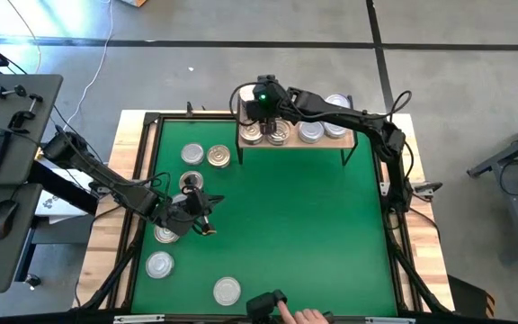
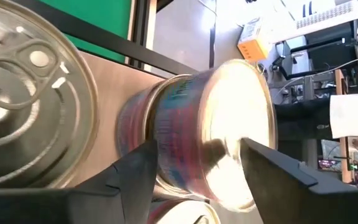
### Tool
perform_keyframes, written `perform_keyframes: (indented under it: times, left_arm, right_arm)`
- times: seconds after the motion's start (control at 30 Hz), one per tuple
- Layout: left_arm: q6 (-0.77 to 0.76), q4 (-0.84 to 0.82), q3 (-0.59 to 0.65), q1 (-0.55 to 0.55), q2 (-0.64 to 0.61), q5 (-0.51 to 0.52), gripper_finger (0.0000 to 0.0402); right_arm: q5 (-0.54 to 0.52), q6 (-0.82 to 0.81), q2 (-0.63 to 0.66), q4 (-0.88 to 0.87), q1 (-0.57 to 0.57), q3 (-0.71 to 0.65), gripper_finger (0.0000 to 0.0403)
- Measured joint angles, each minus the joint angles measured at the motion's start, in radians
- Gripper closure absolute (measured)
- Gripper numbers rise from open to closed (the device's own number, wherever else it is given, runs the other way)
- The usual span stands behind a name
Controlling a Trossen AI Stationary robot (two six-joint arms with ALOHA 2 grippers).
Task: Stack canned seafood by type on shelf
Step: Stack the blue pink tuna can on top of the top left blue pink tuna can on the shelf, then stack the green tuna can on top of the top right green tuna can on the shelf
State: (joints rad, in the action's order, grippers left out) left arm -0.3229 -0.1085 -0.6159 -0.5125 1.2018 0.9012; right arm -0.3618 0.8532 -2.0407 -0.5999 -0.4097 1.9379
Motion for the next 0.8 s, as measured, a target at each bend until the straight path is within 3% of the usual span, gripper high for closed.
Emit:
perform_keyframes:
  times: [0.43, 0.57, 0.7, 0.8]
  left_arm:
    - [0.000, 0.000, 0.000, 0.000, 0.000, 0.000, 0.0401]
    - [0.000, 0.000, 0.000, 0.000, 0.000, 0.000, 0.0401]
    - [-0.008, -0.007, -0.001, -0.005, 0.000, 0.000, 0.0401]
    - [-0.014, -0.010, -0.001, -0.020, 0.000, 0.000, 0.0401]
  right_arm:
    - [-0.003, 0.003, 0.002, 0.005, 0.009, -0.001, 0.0178]
    - [-0.057, 0.011, 0.016, -0.013, 0.040, 0.028, 0.0178]
    - [-0.103, -0.078, 0.039, -0.084, 0.097, 0.075, 0.0178]
    - [-0.024, -0.211, 0.069, -0.160, 0.151, 0.080, 0.0178]
